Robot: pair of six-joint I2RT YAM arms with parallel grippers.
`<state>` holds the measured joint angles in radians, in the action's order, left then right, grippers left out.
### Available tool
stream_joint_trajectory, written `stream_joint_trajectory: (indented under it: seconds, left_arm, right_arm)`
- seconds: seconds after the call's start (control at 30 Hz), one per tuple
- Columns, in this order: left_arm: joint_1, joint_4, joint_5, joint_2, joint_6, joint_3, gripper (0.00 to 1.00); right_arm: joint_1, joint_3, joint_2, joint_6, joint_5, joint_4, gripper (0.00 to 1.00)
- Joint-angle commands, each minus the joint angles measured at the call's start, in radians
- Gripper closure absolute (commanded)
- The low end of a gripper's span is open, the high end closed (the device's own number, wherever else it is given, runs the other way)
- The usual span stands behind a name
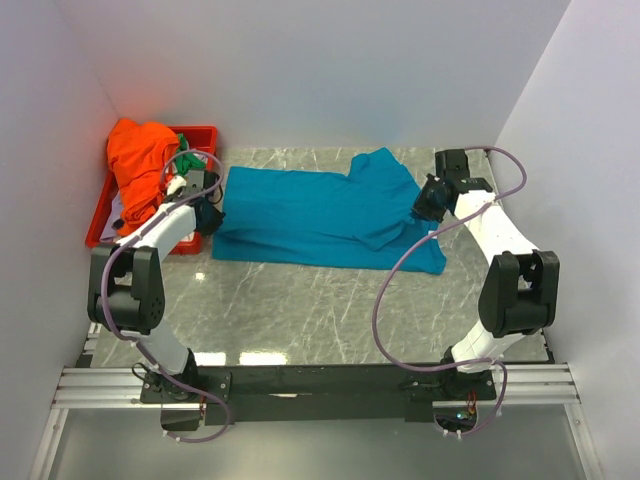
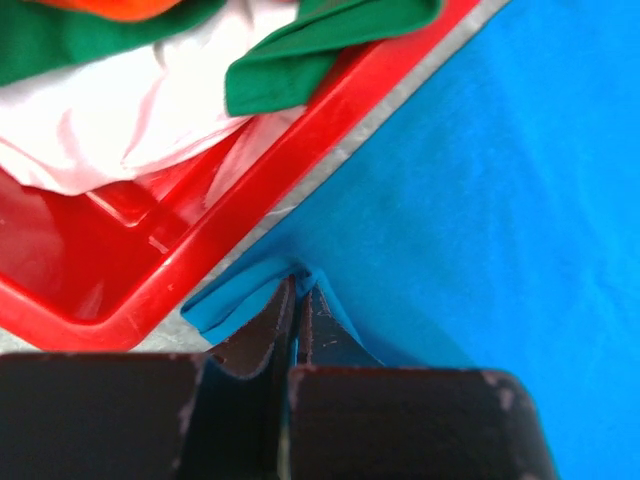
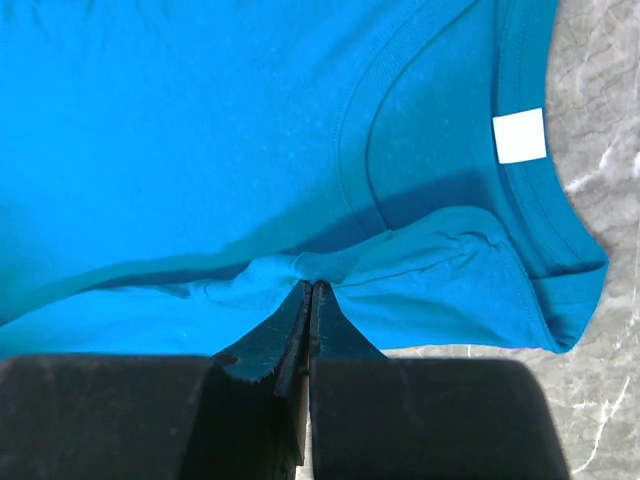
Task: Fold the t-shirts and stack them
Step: Fold the tshirt
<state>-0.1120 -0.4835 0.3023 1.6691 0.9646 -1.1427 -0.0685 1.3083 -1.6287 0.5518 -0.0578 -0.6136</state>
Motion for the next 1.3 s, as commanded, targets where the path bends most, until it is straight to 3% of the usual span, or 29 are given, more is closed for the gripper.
stream_joint_trajectory:
  seconds: [0.0,0.47,0.53,0.73,0.77,0.87,0.9,0.93,1.07,1.27]
  left_arm:
    - [0.006,0.013,-0.011,0.017,-0.033,-0.06,0.99]
    - [0.005,0.006,-0.052,0.121,-0.073,-0.164,0.95]
    - [0.005,0.005,-0.063,0.144,-0.081,-0.187,0.9]
    - [0.009,0.014,-0.097,0.135,-0.11,-0.195,0.54]
    - [0.009,0.031,-0.101,0.123,-0.109,-0.183,0.46]
    - [0.009,0.051,-0.109,0.064,-0.109,-0.134,0.39]
    - [0.009,0.055,-0.111,0.038,-0.106,-0.106,0.38]
    - [0.009,0.065,-0.127,0.026,-0.104,-0.091,0.38]
    - [0.0,0.103,-0.152,-0.025,-0.078,-0.011,0.41]
    - [-0.04,0.16,-0.16,-0.057,-0.043,0.104,0.51]
  right_arm:
    - [0.021,0.009,0.023,-0.013,-0.02,0.046,1.0]
    - [0.062,0.002,-0.014,-0.013,-0.068,0.068,1.0]
    - [0.064,-0.003,-0.023,-0.01,-0.076,0.075,1.0]
    - [0.088,0.002,-0.068,-0.006,-0.105,0.087,1.0]
    - [0.088,0.006,-0.077,-0.004,-0.108,0.087,0.95]
    - [0.09,0.025,-0.105,-0.003,-0.111,0.089,0.72]
    - [0.09,0.028,-0.111,-0.001,-0.109,0.091,0.63]
    - [0.09,0.026,-0.111,0.002,-0.109,0.091,0.61]
    - [0.073,-0.038,-0.057,0.017,-0.122,0.136,0.6]
    - [-0.065,-0.184,-0.029,0.071,-0.088,0.224,0.6]
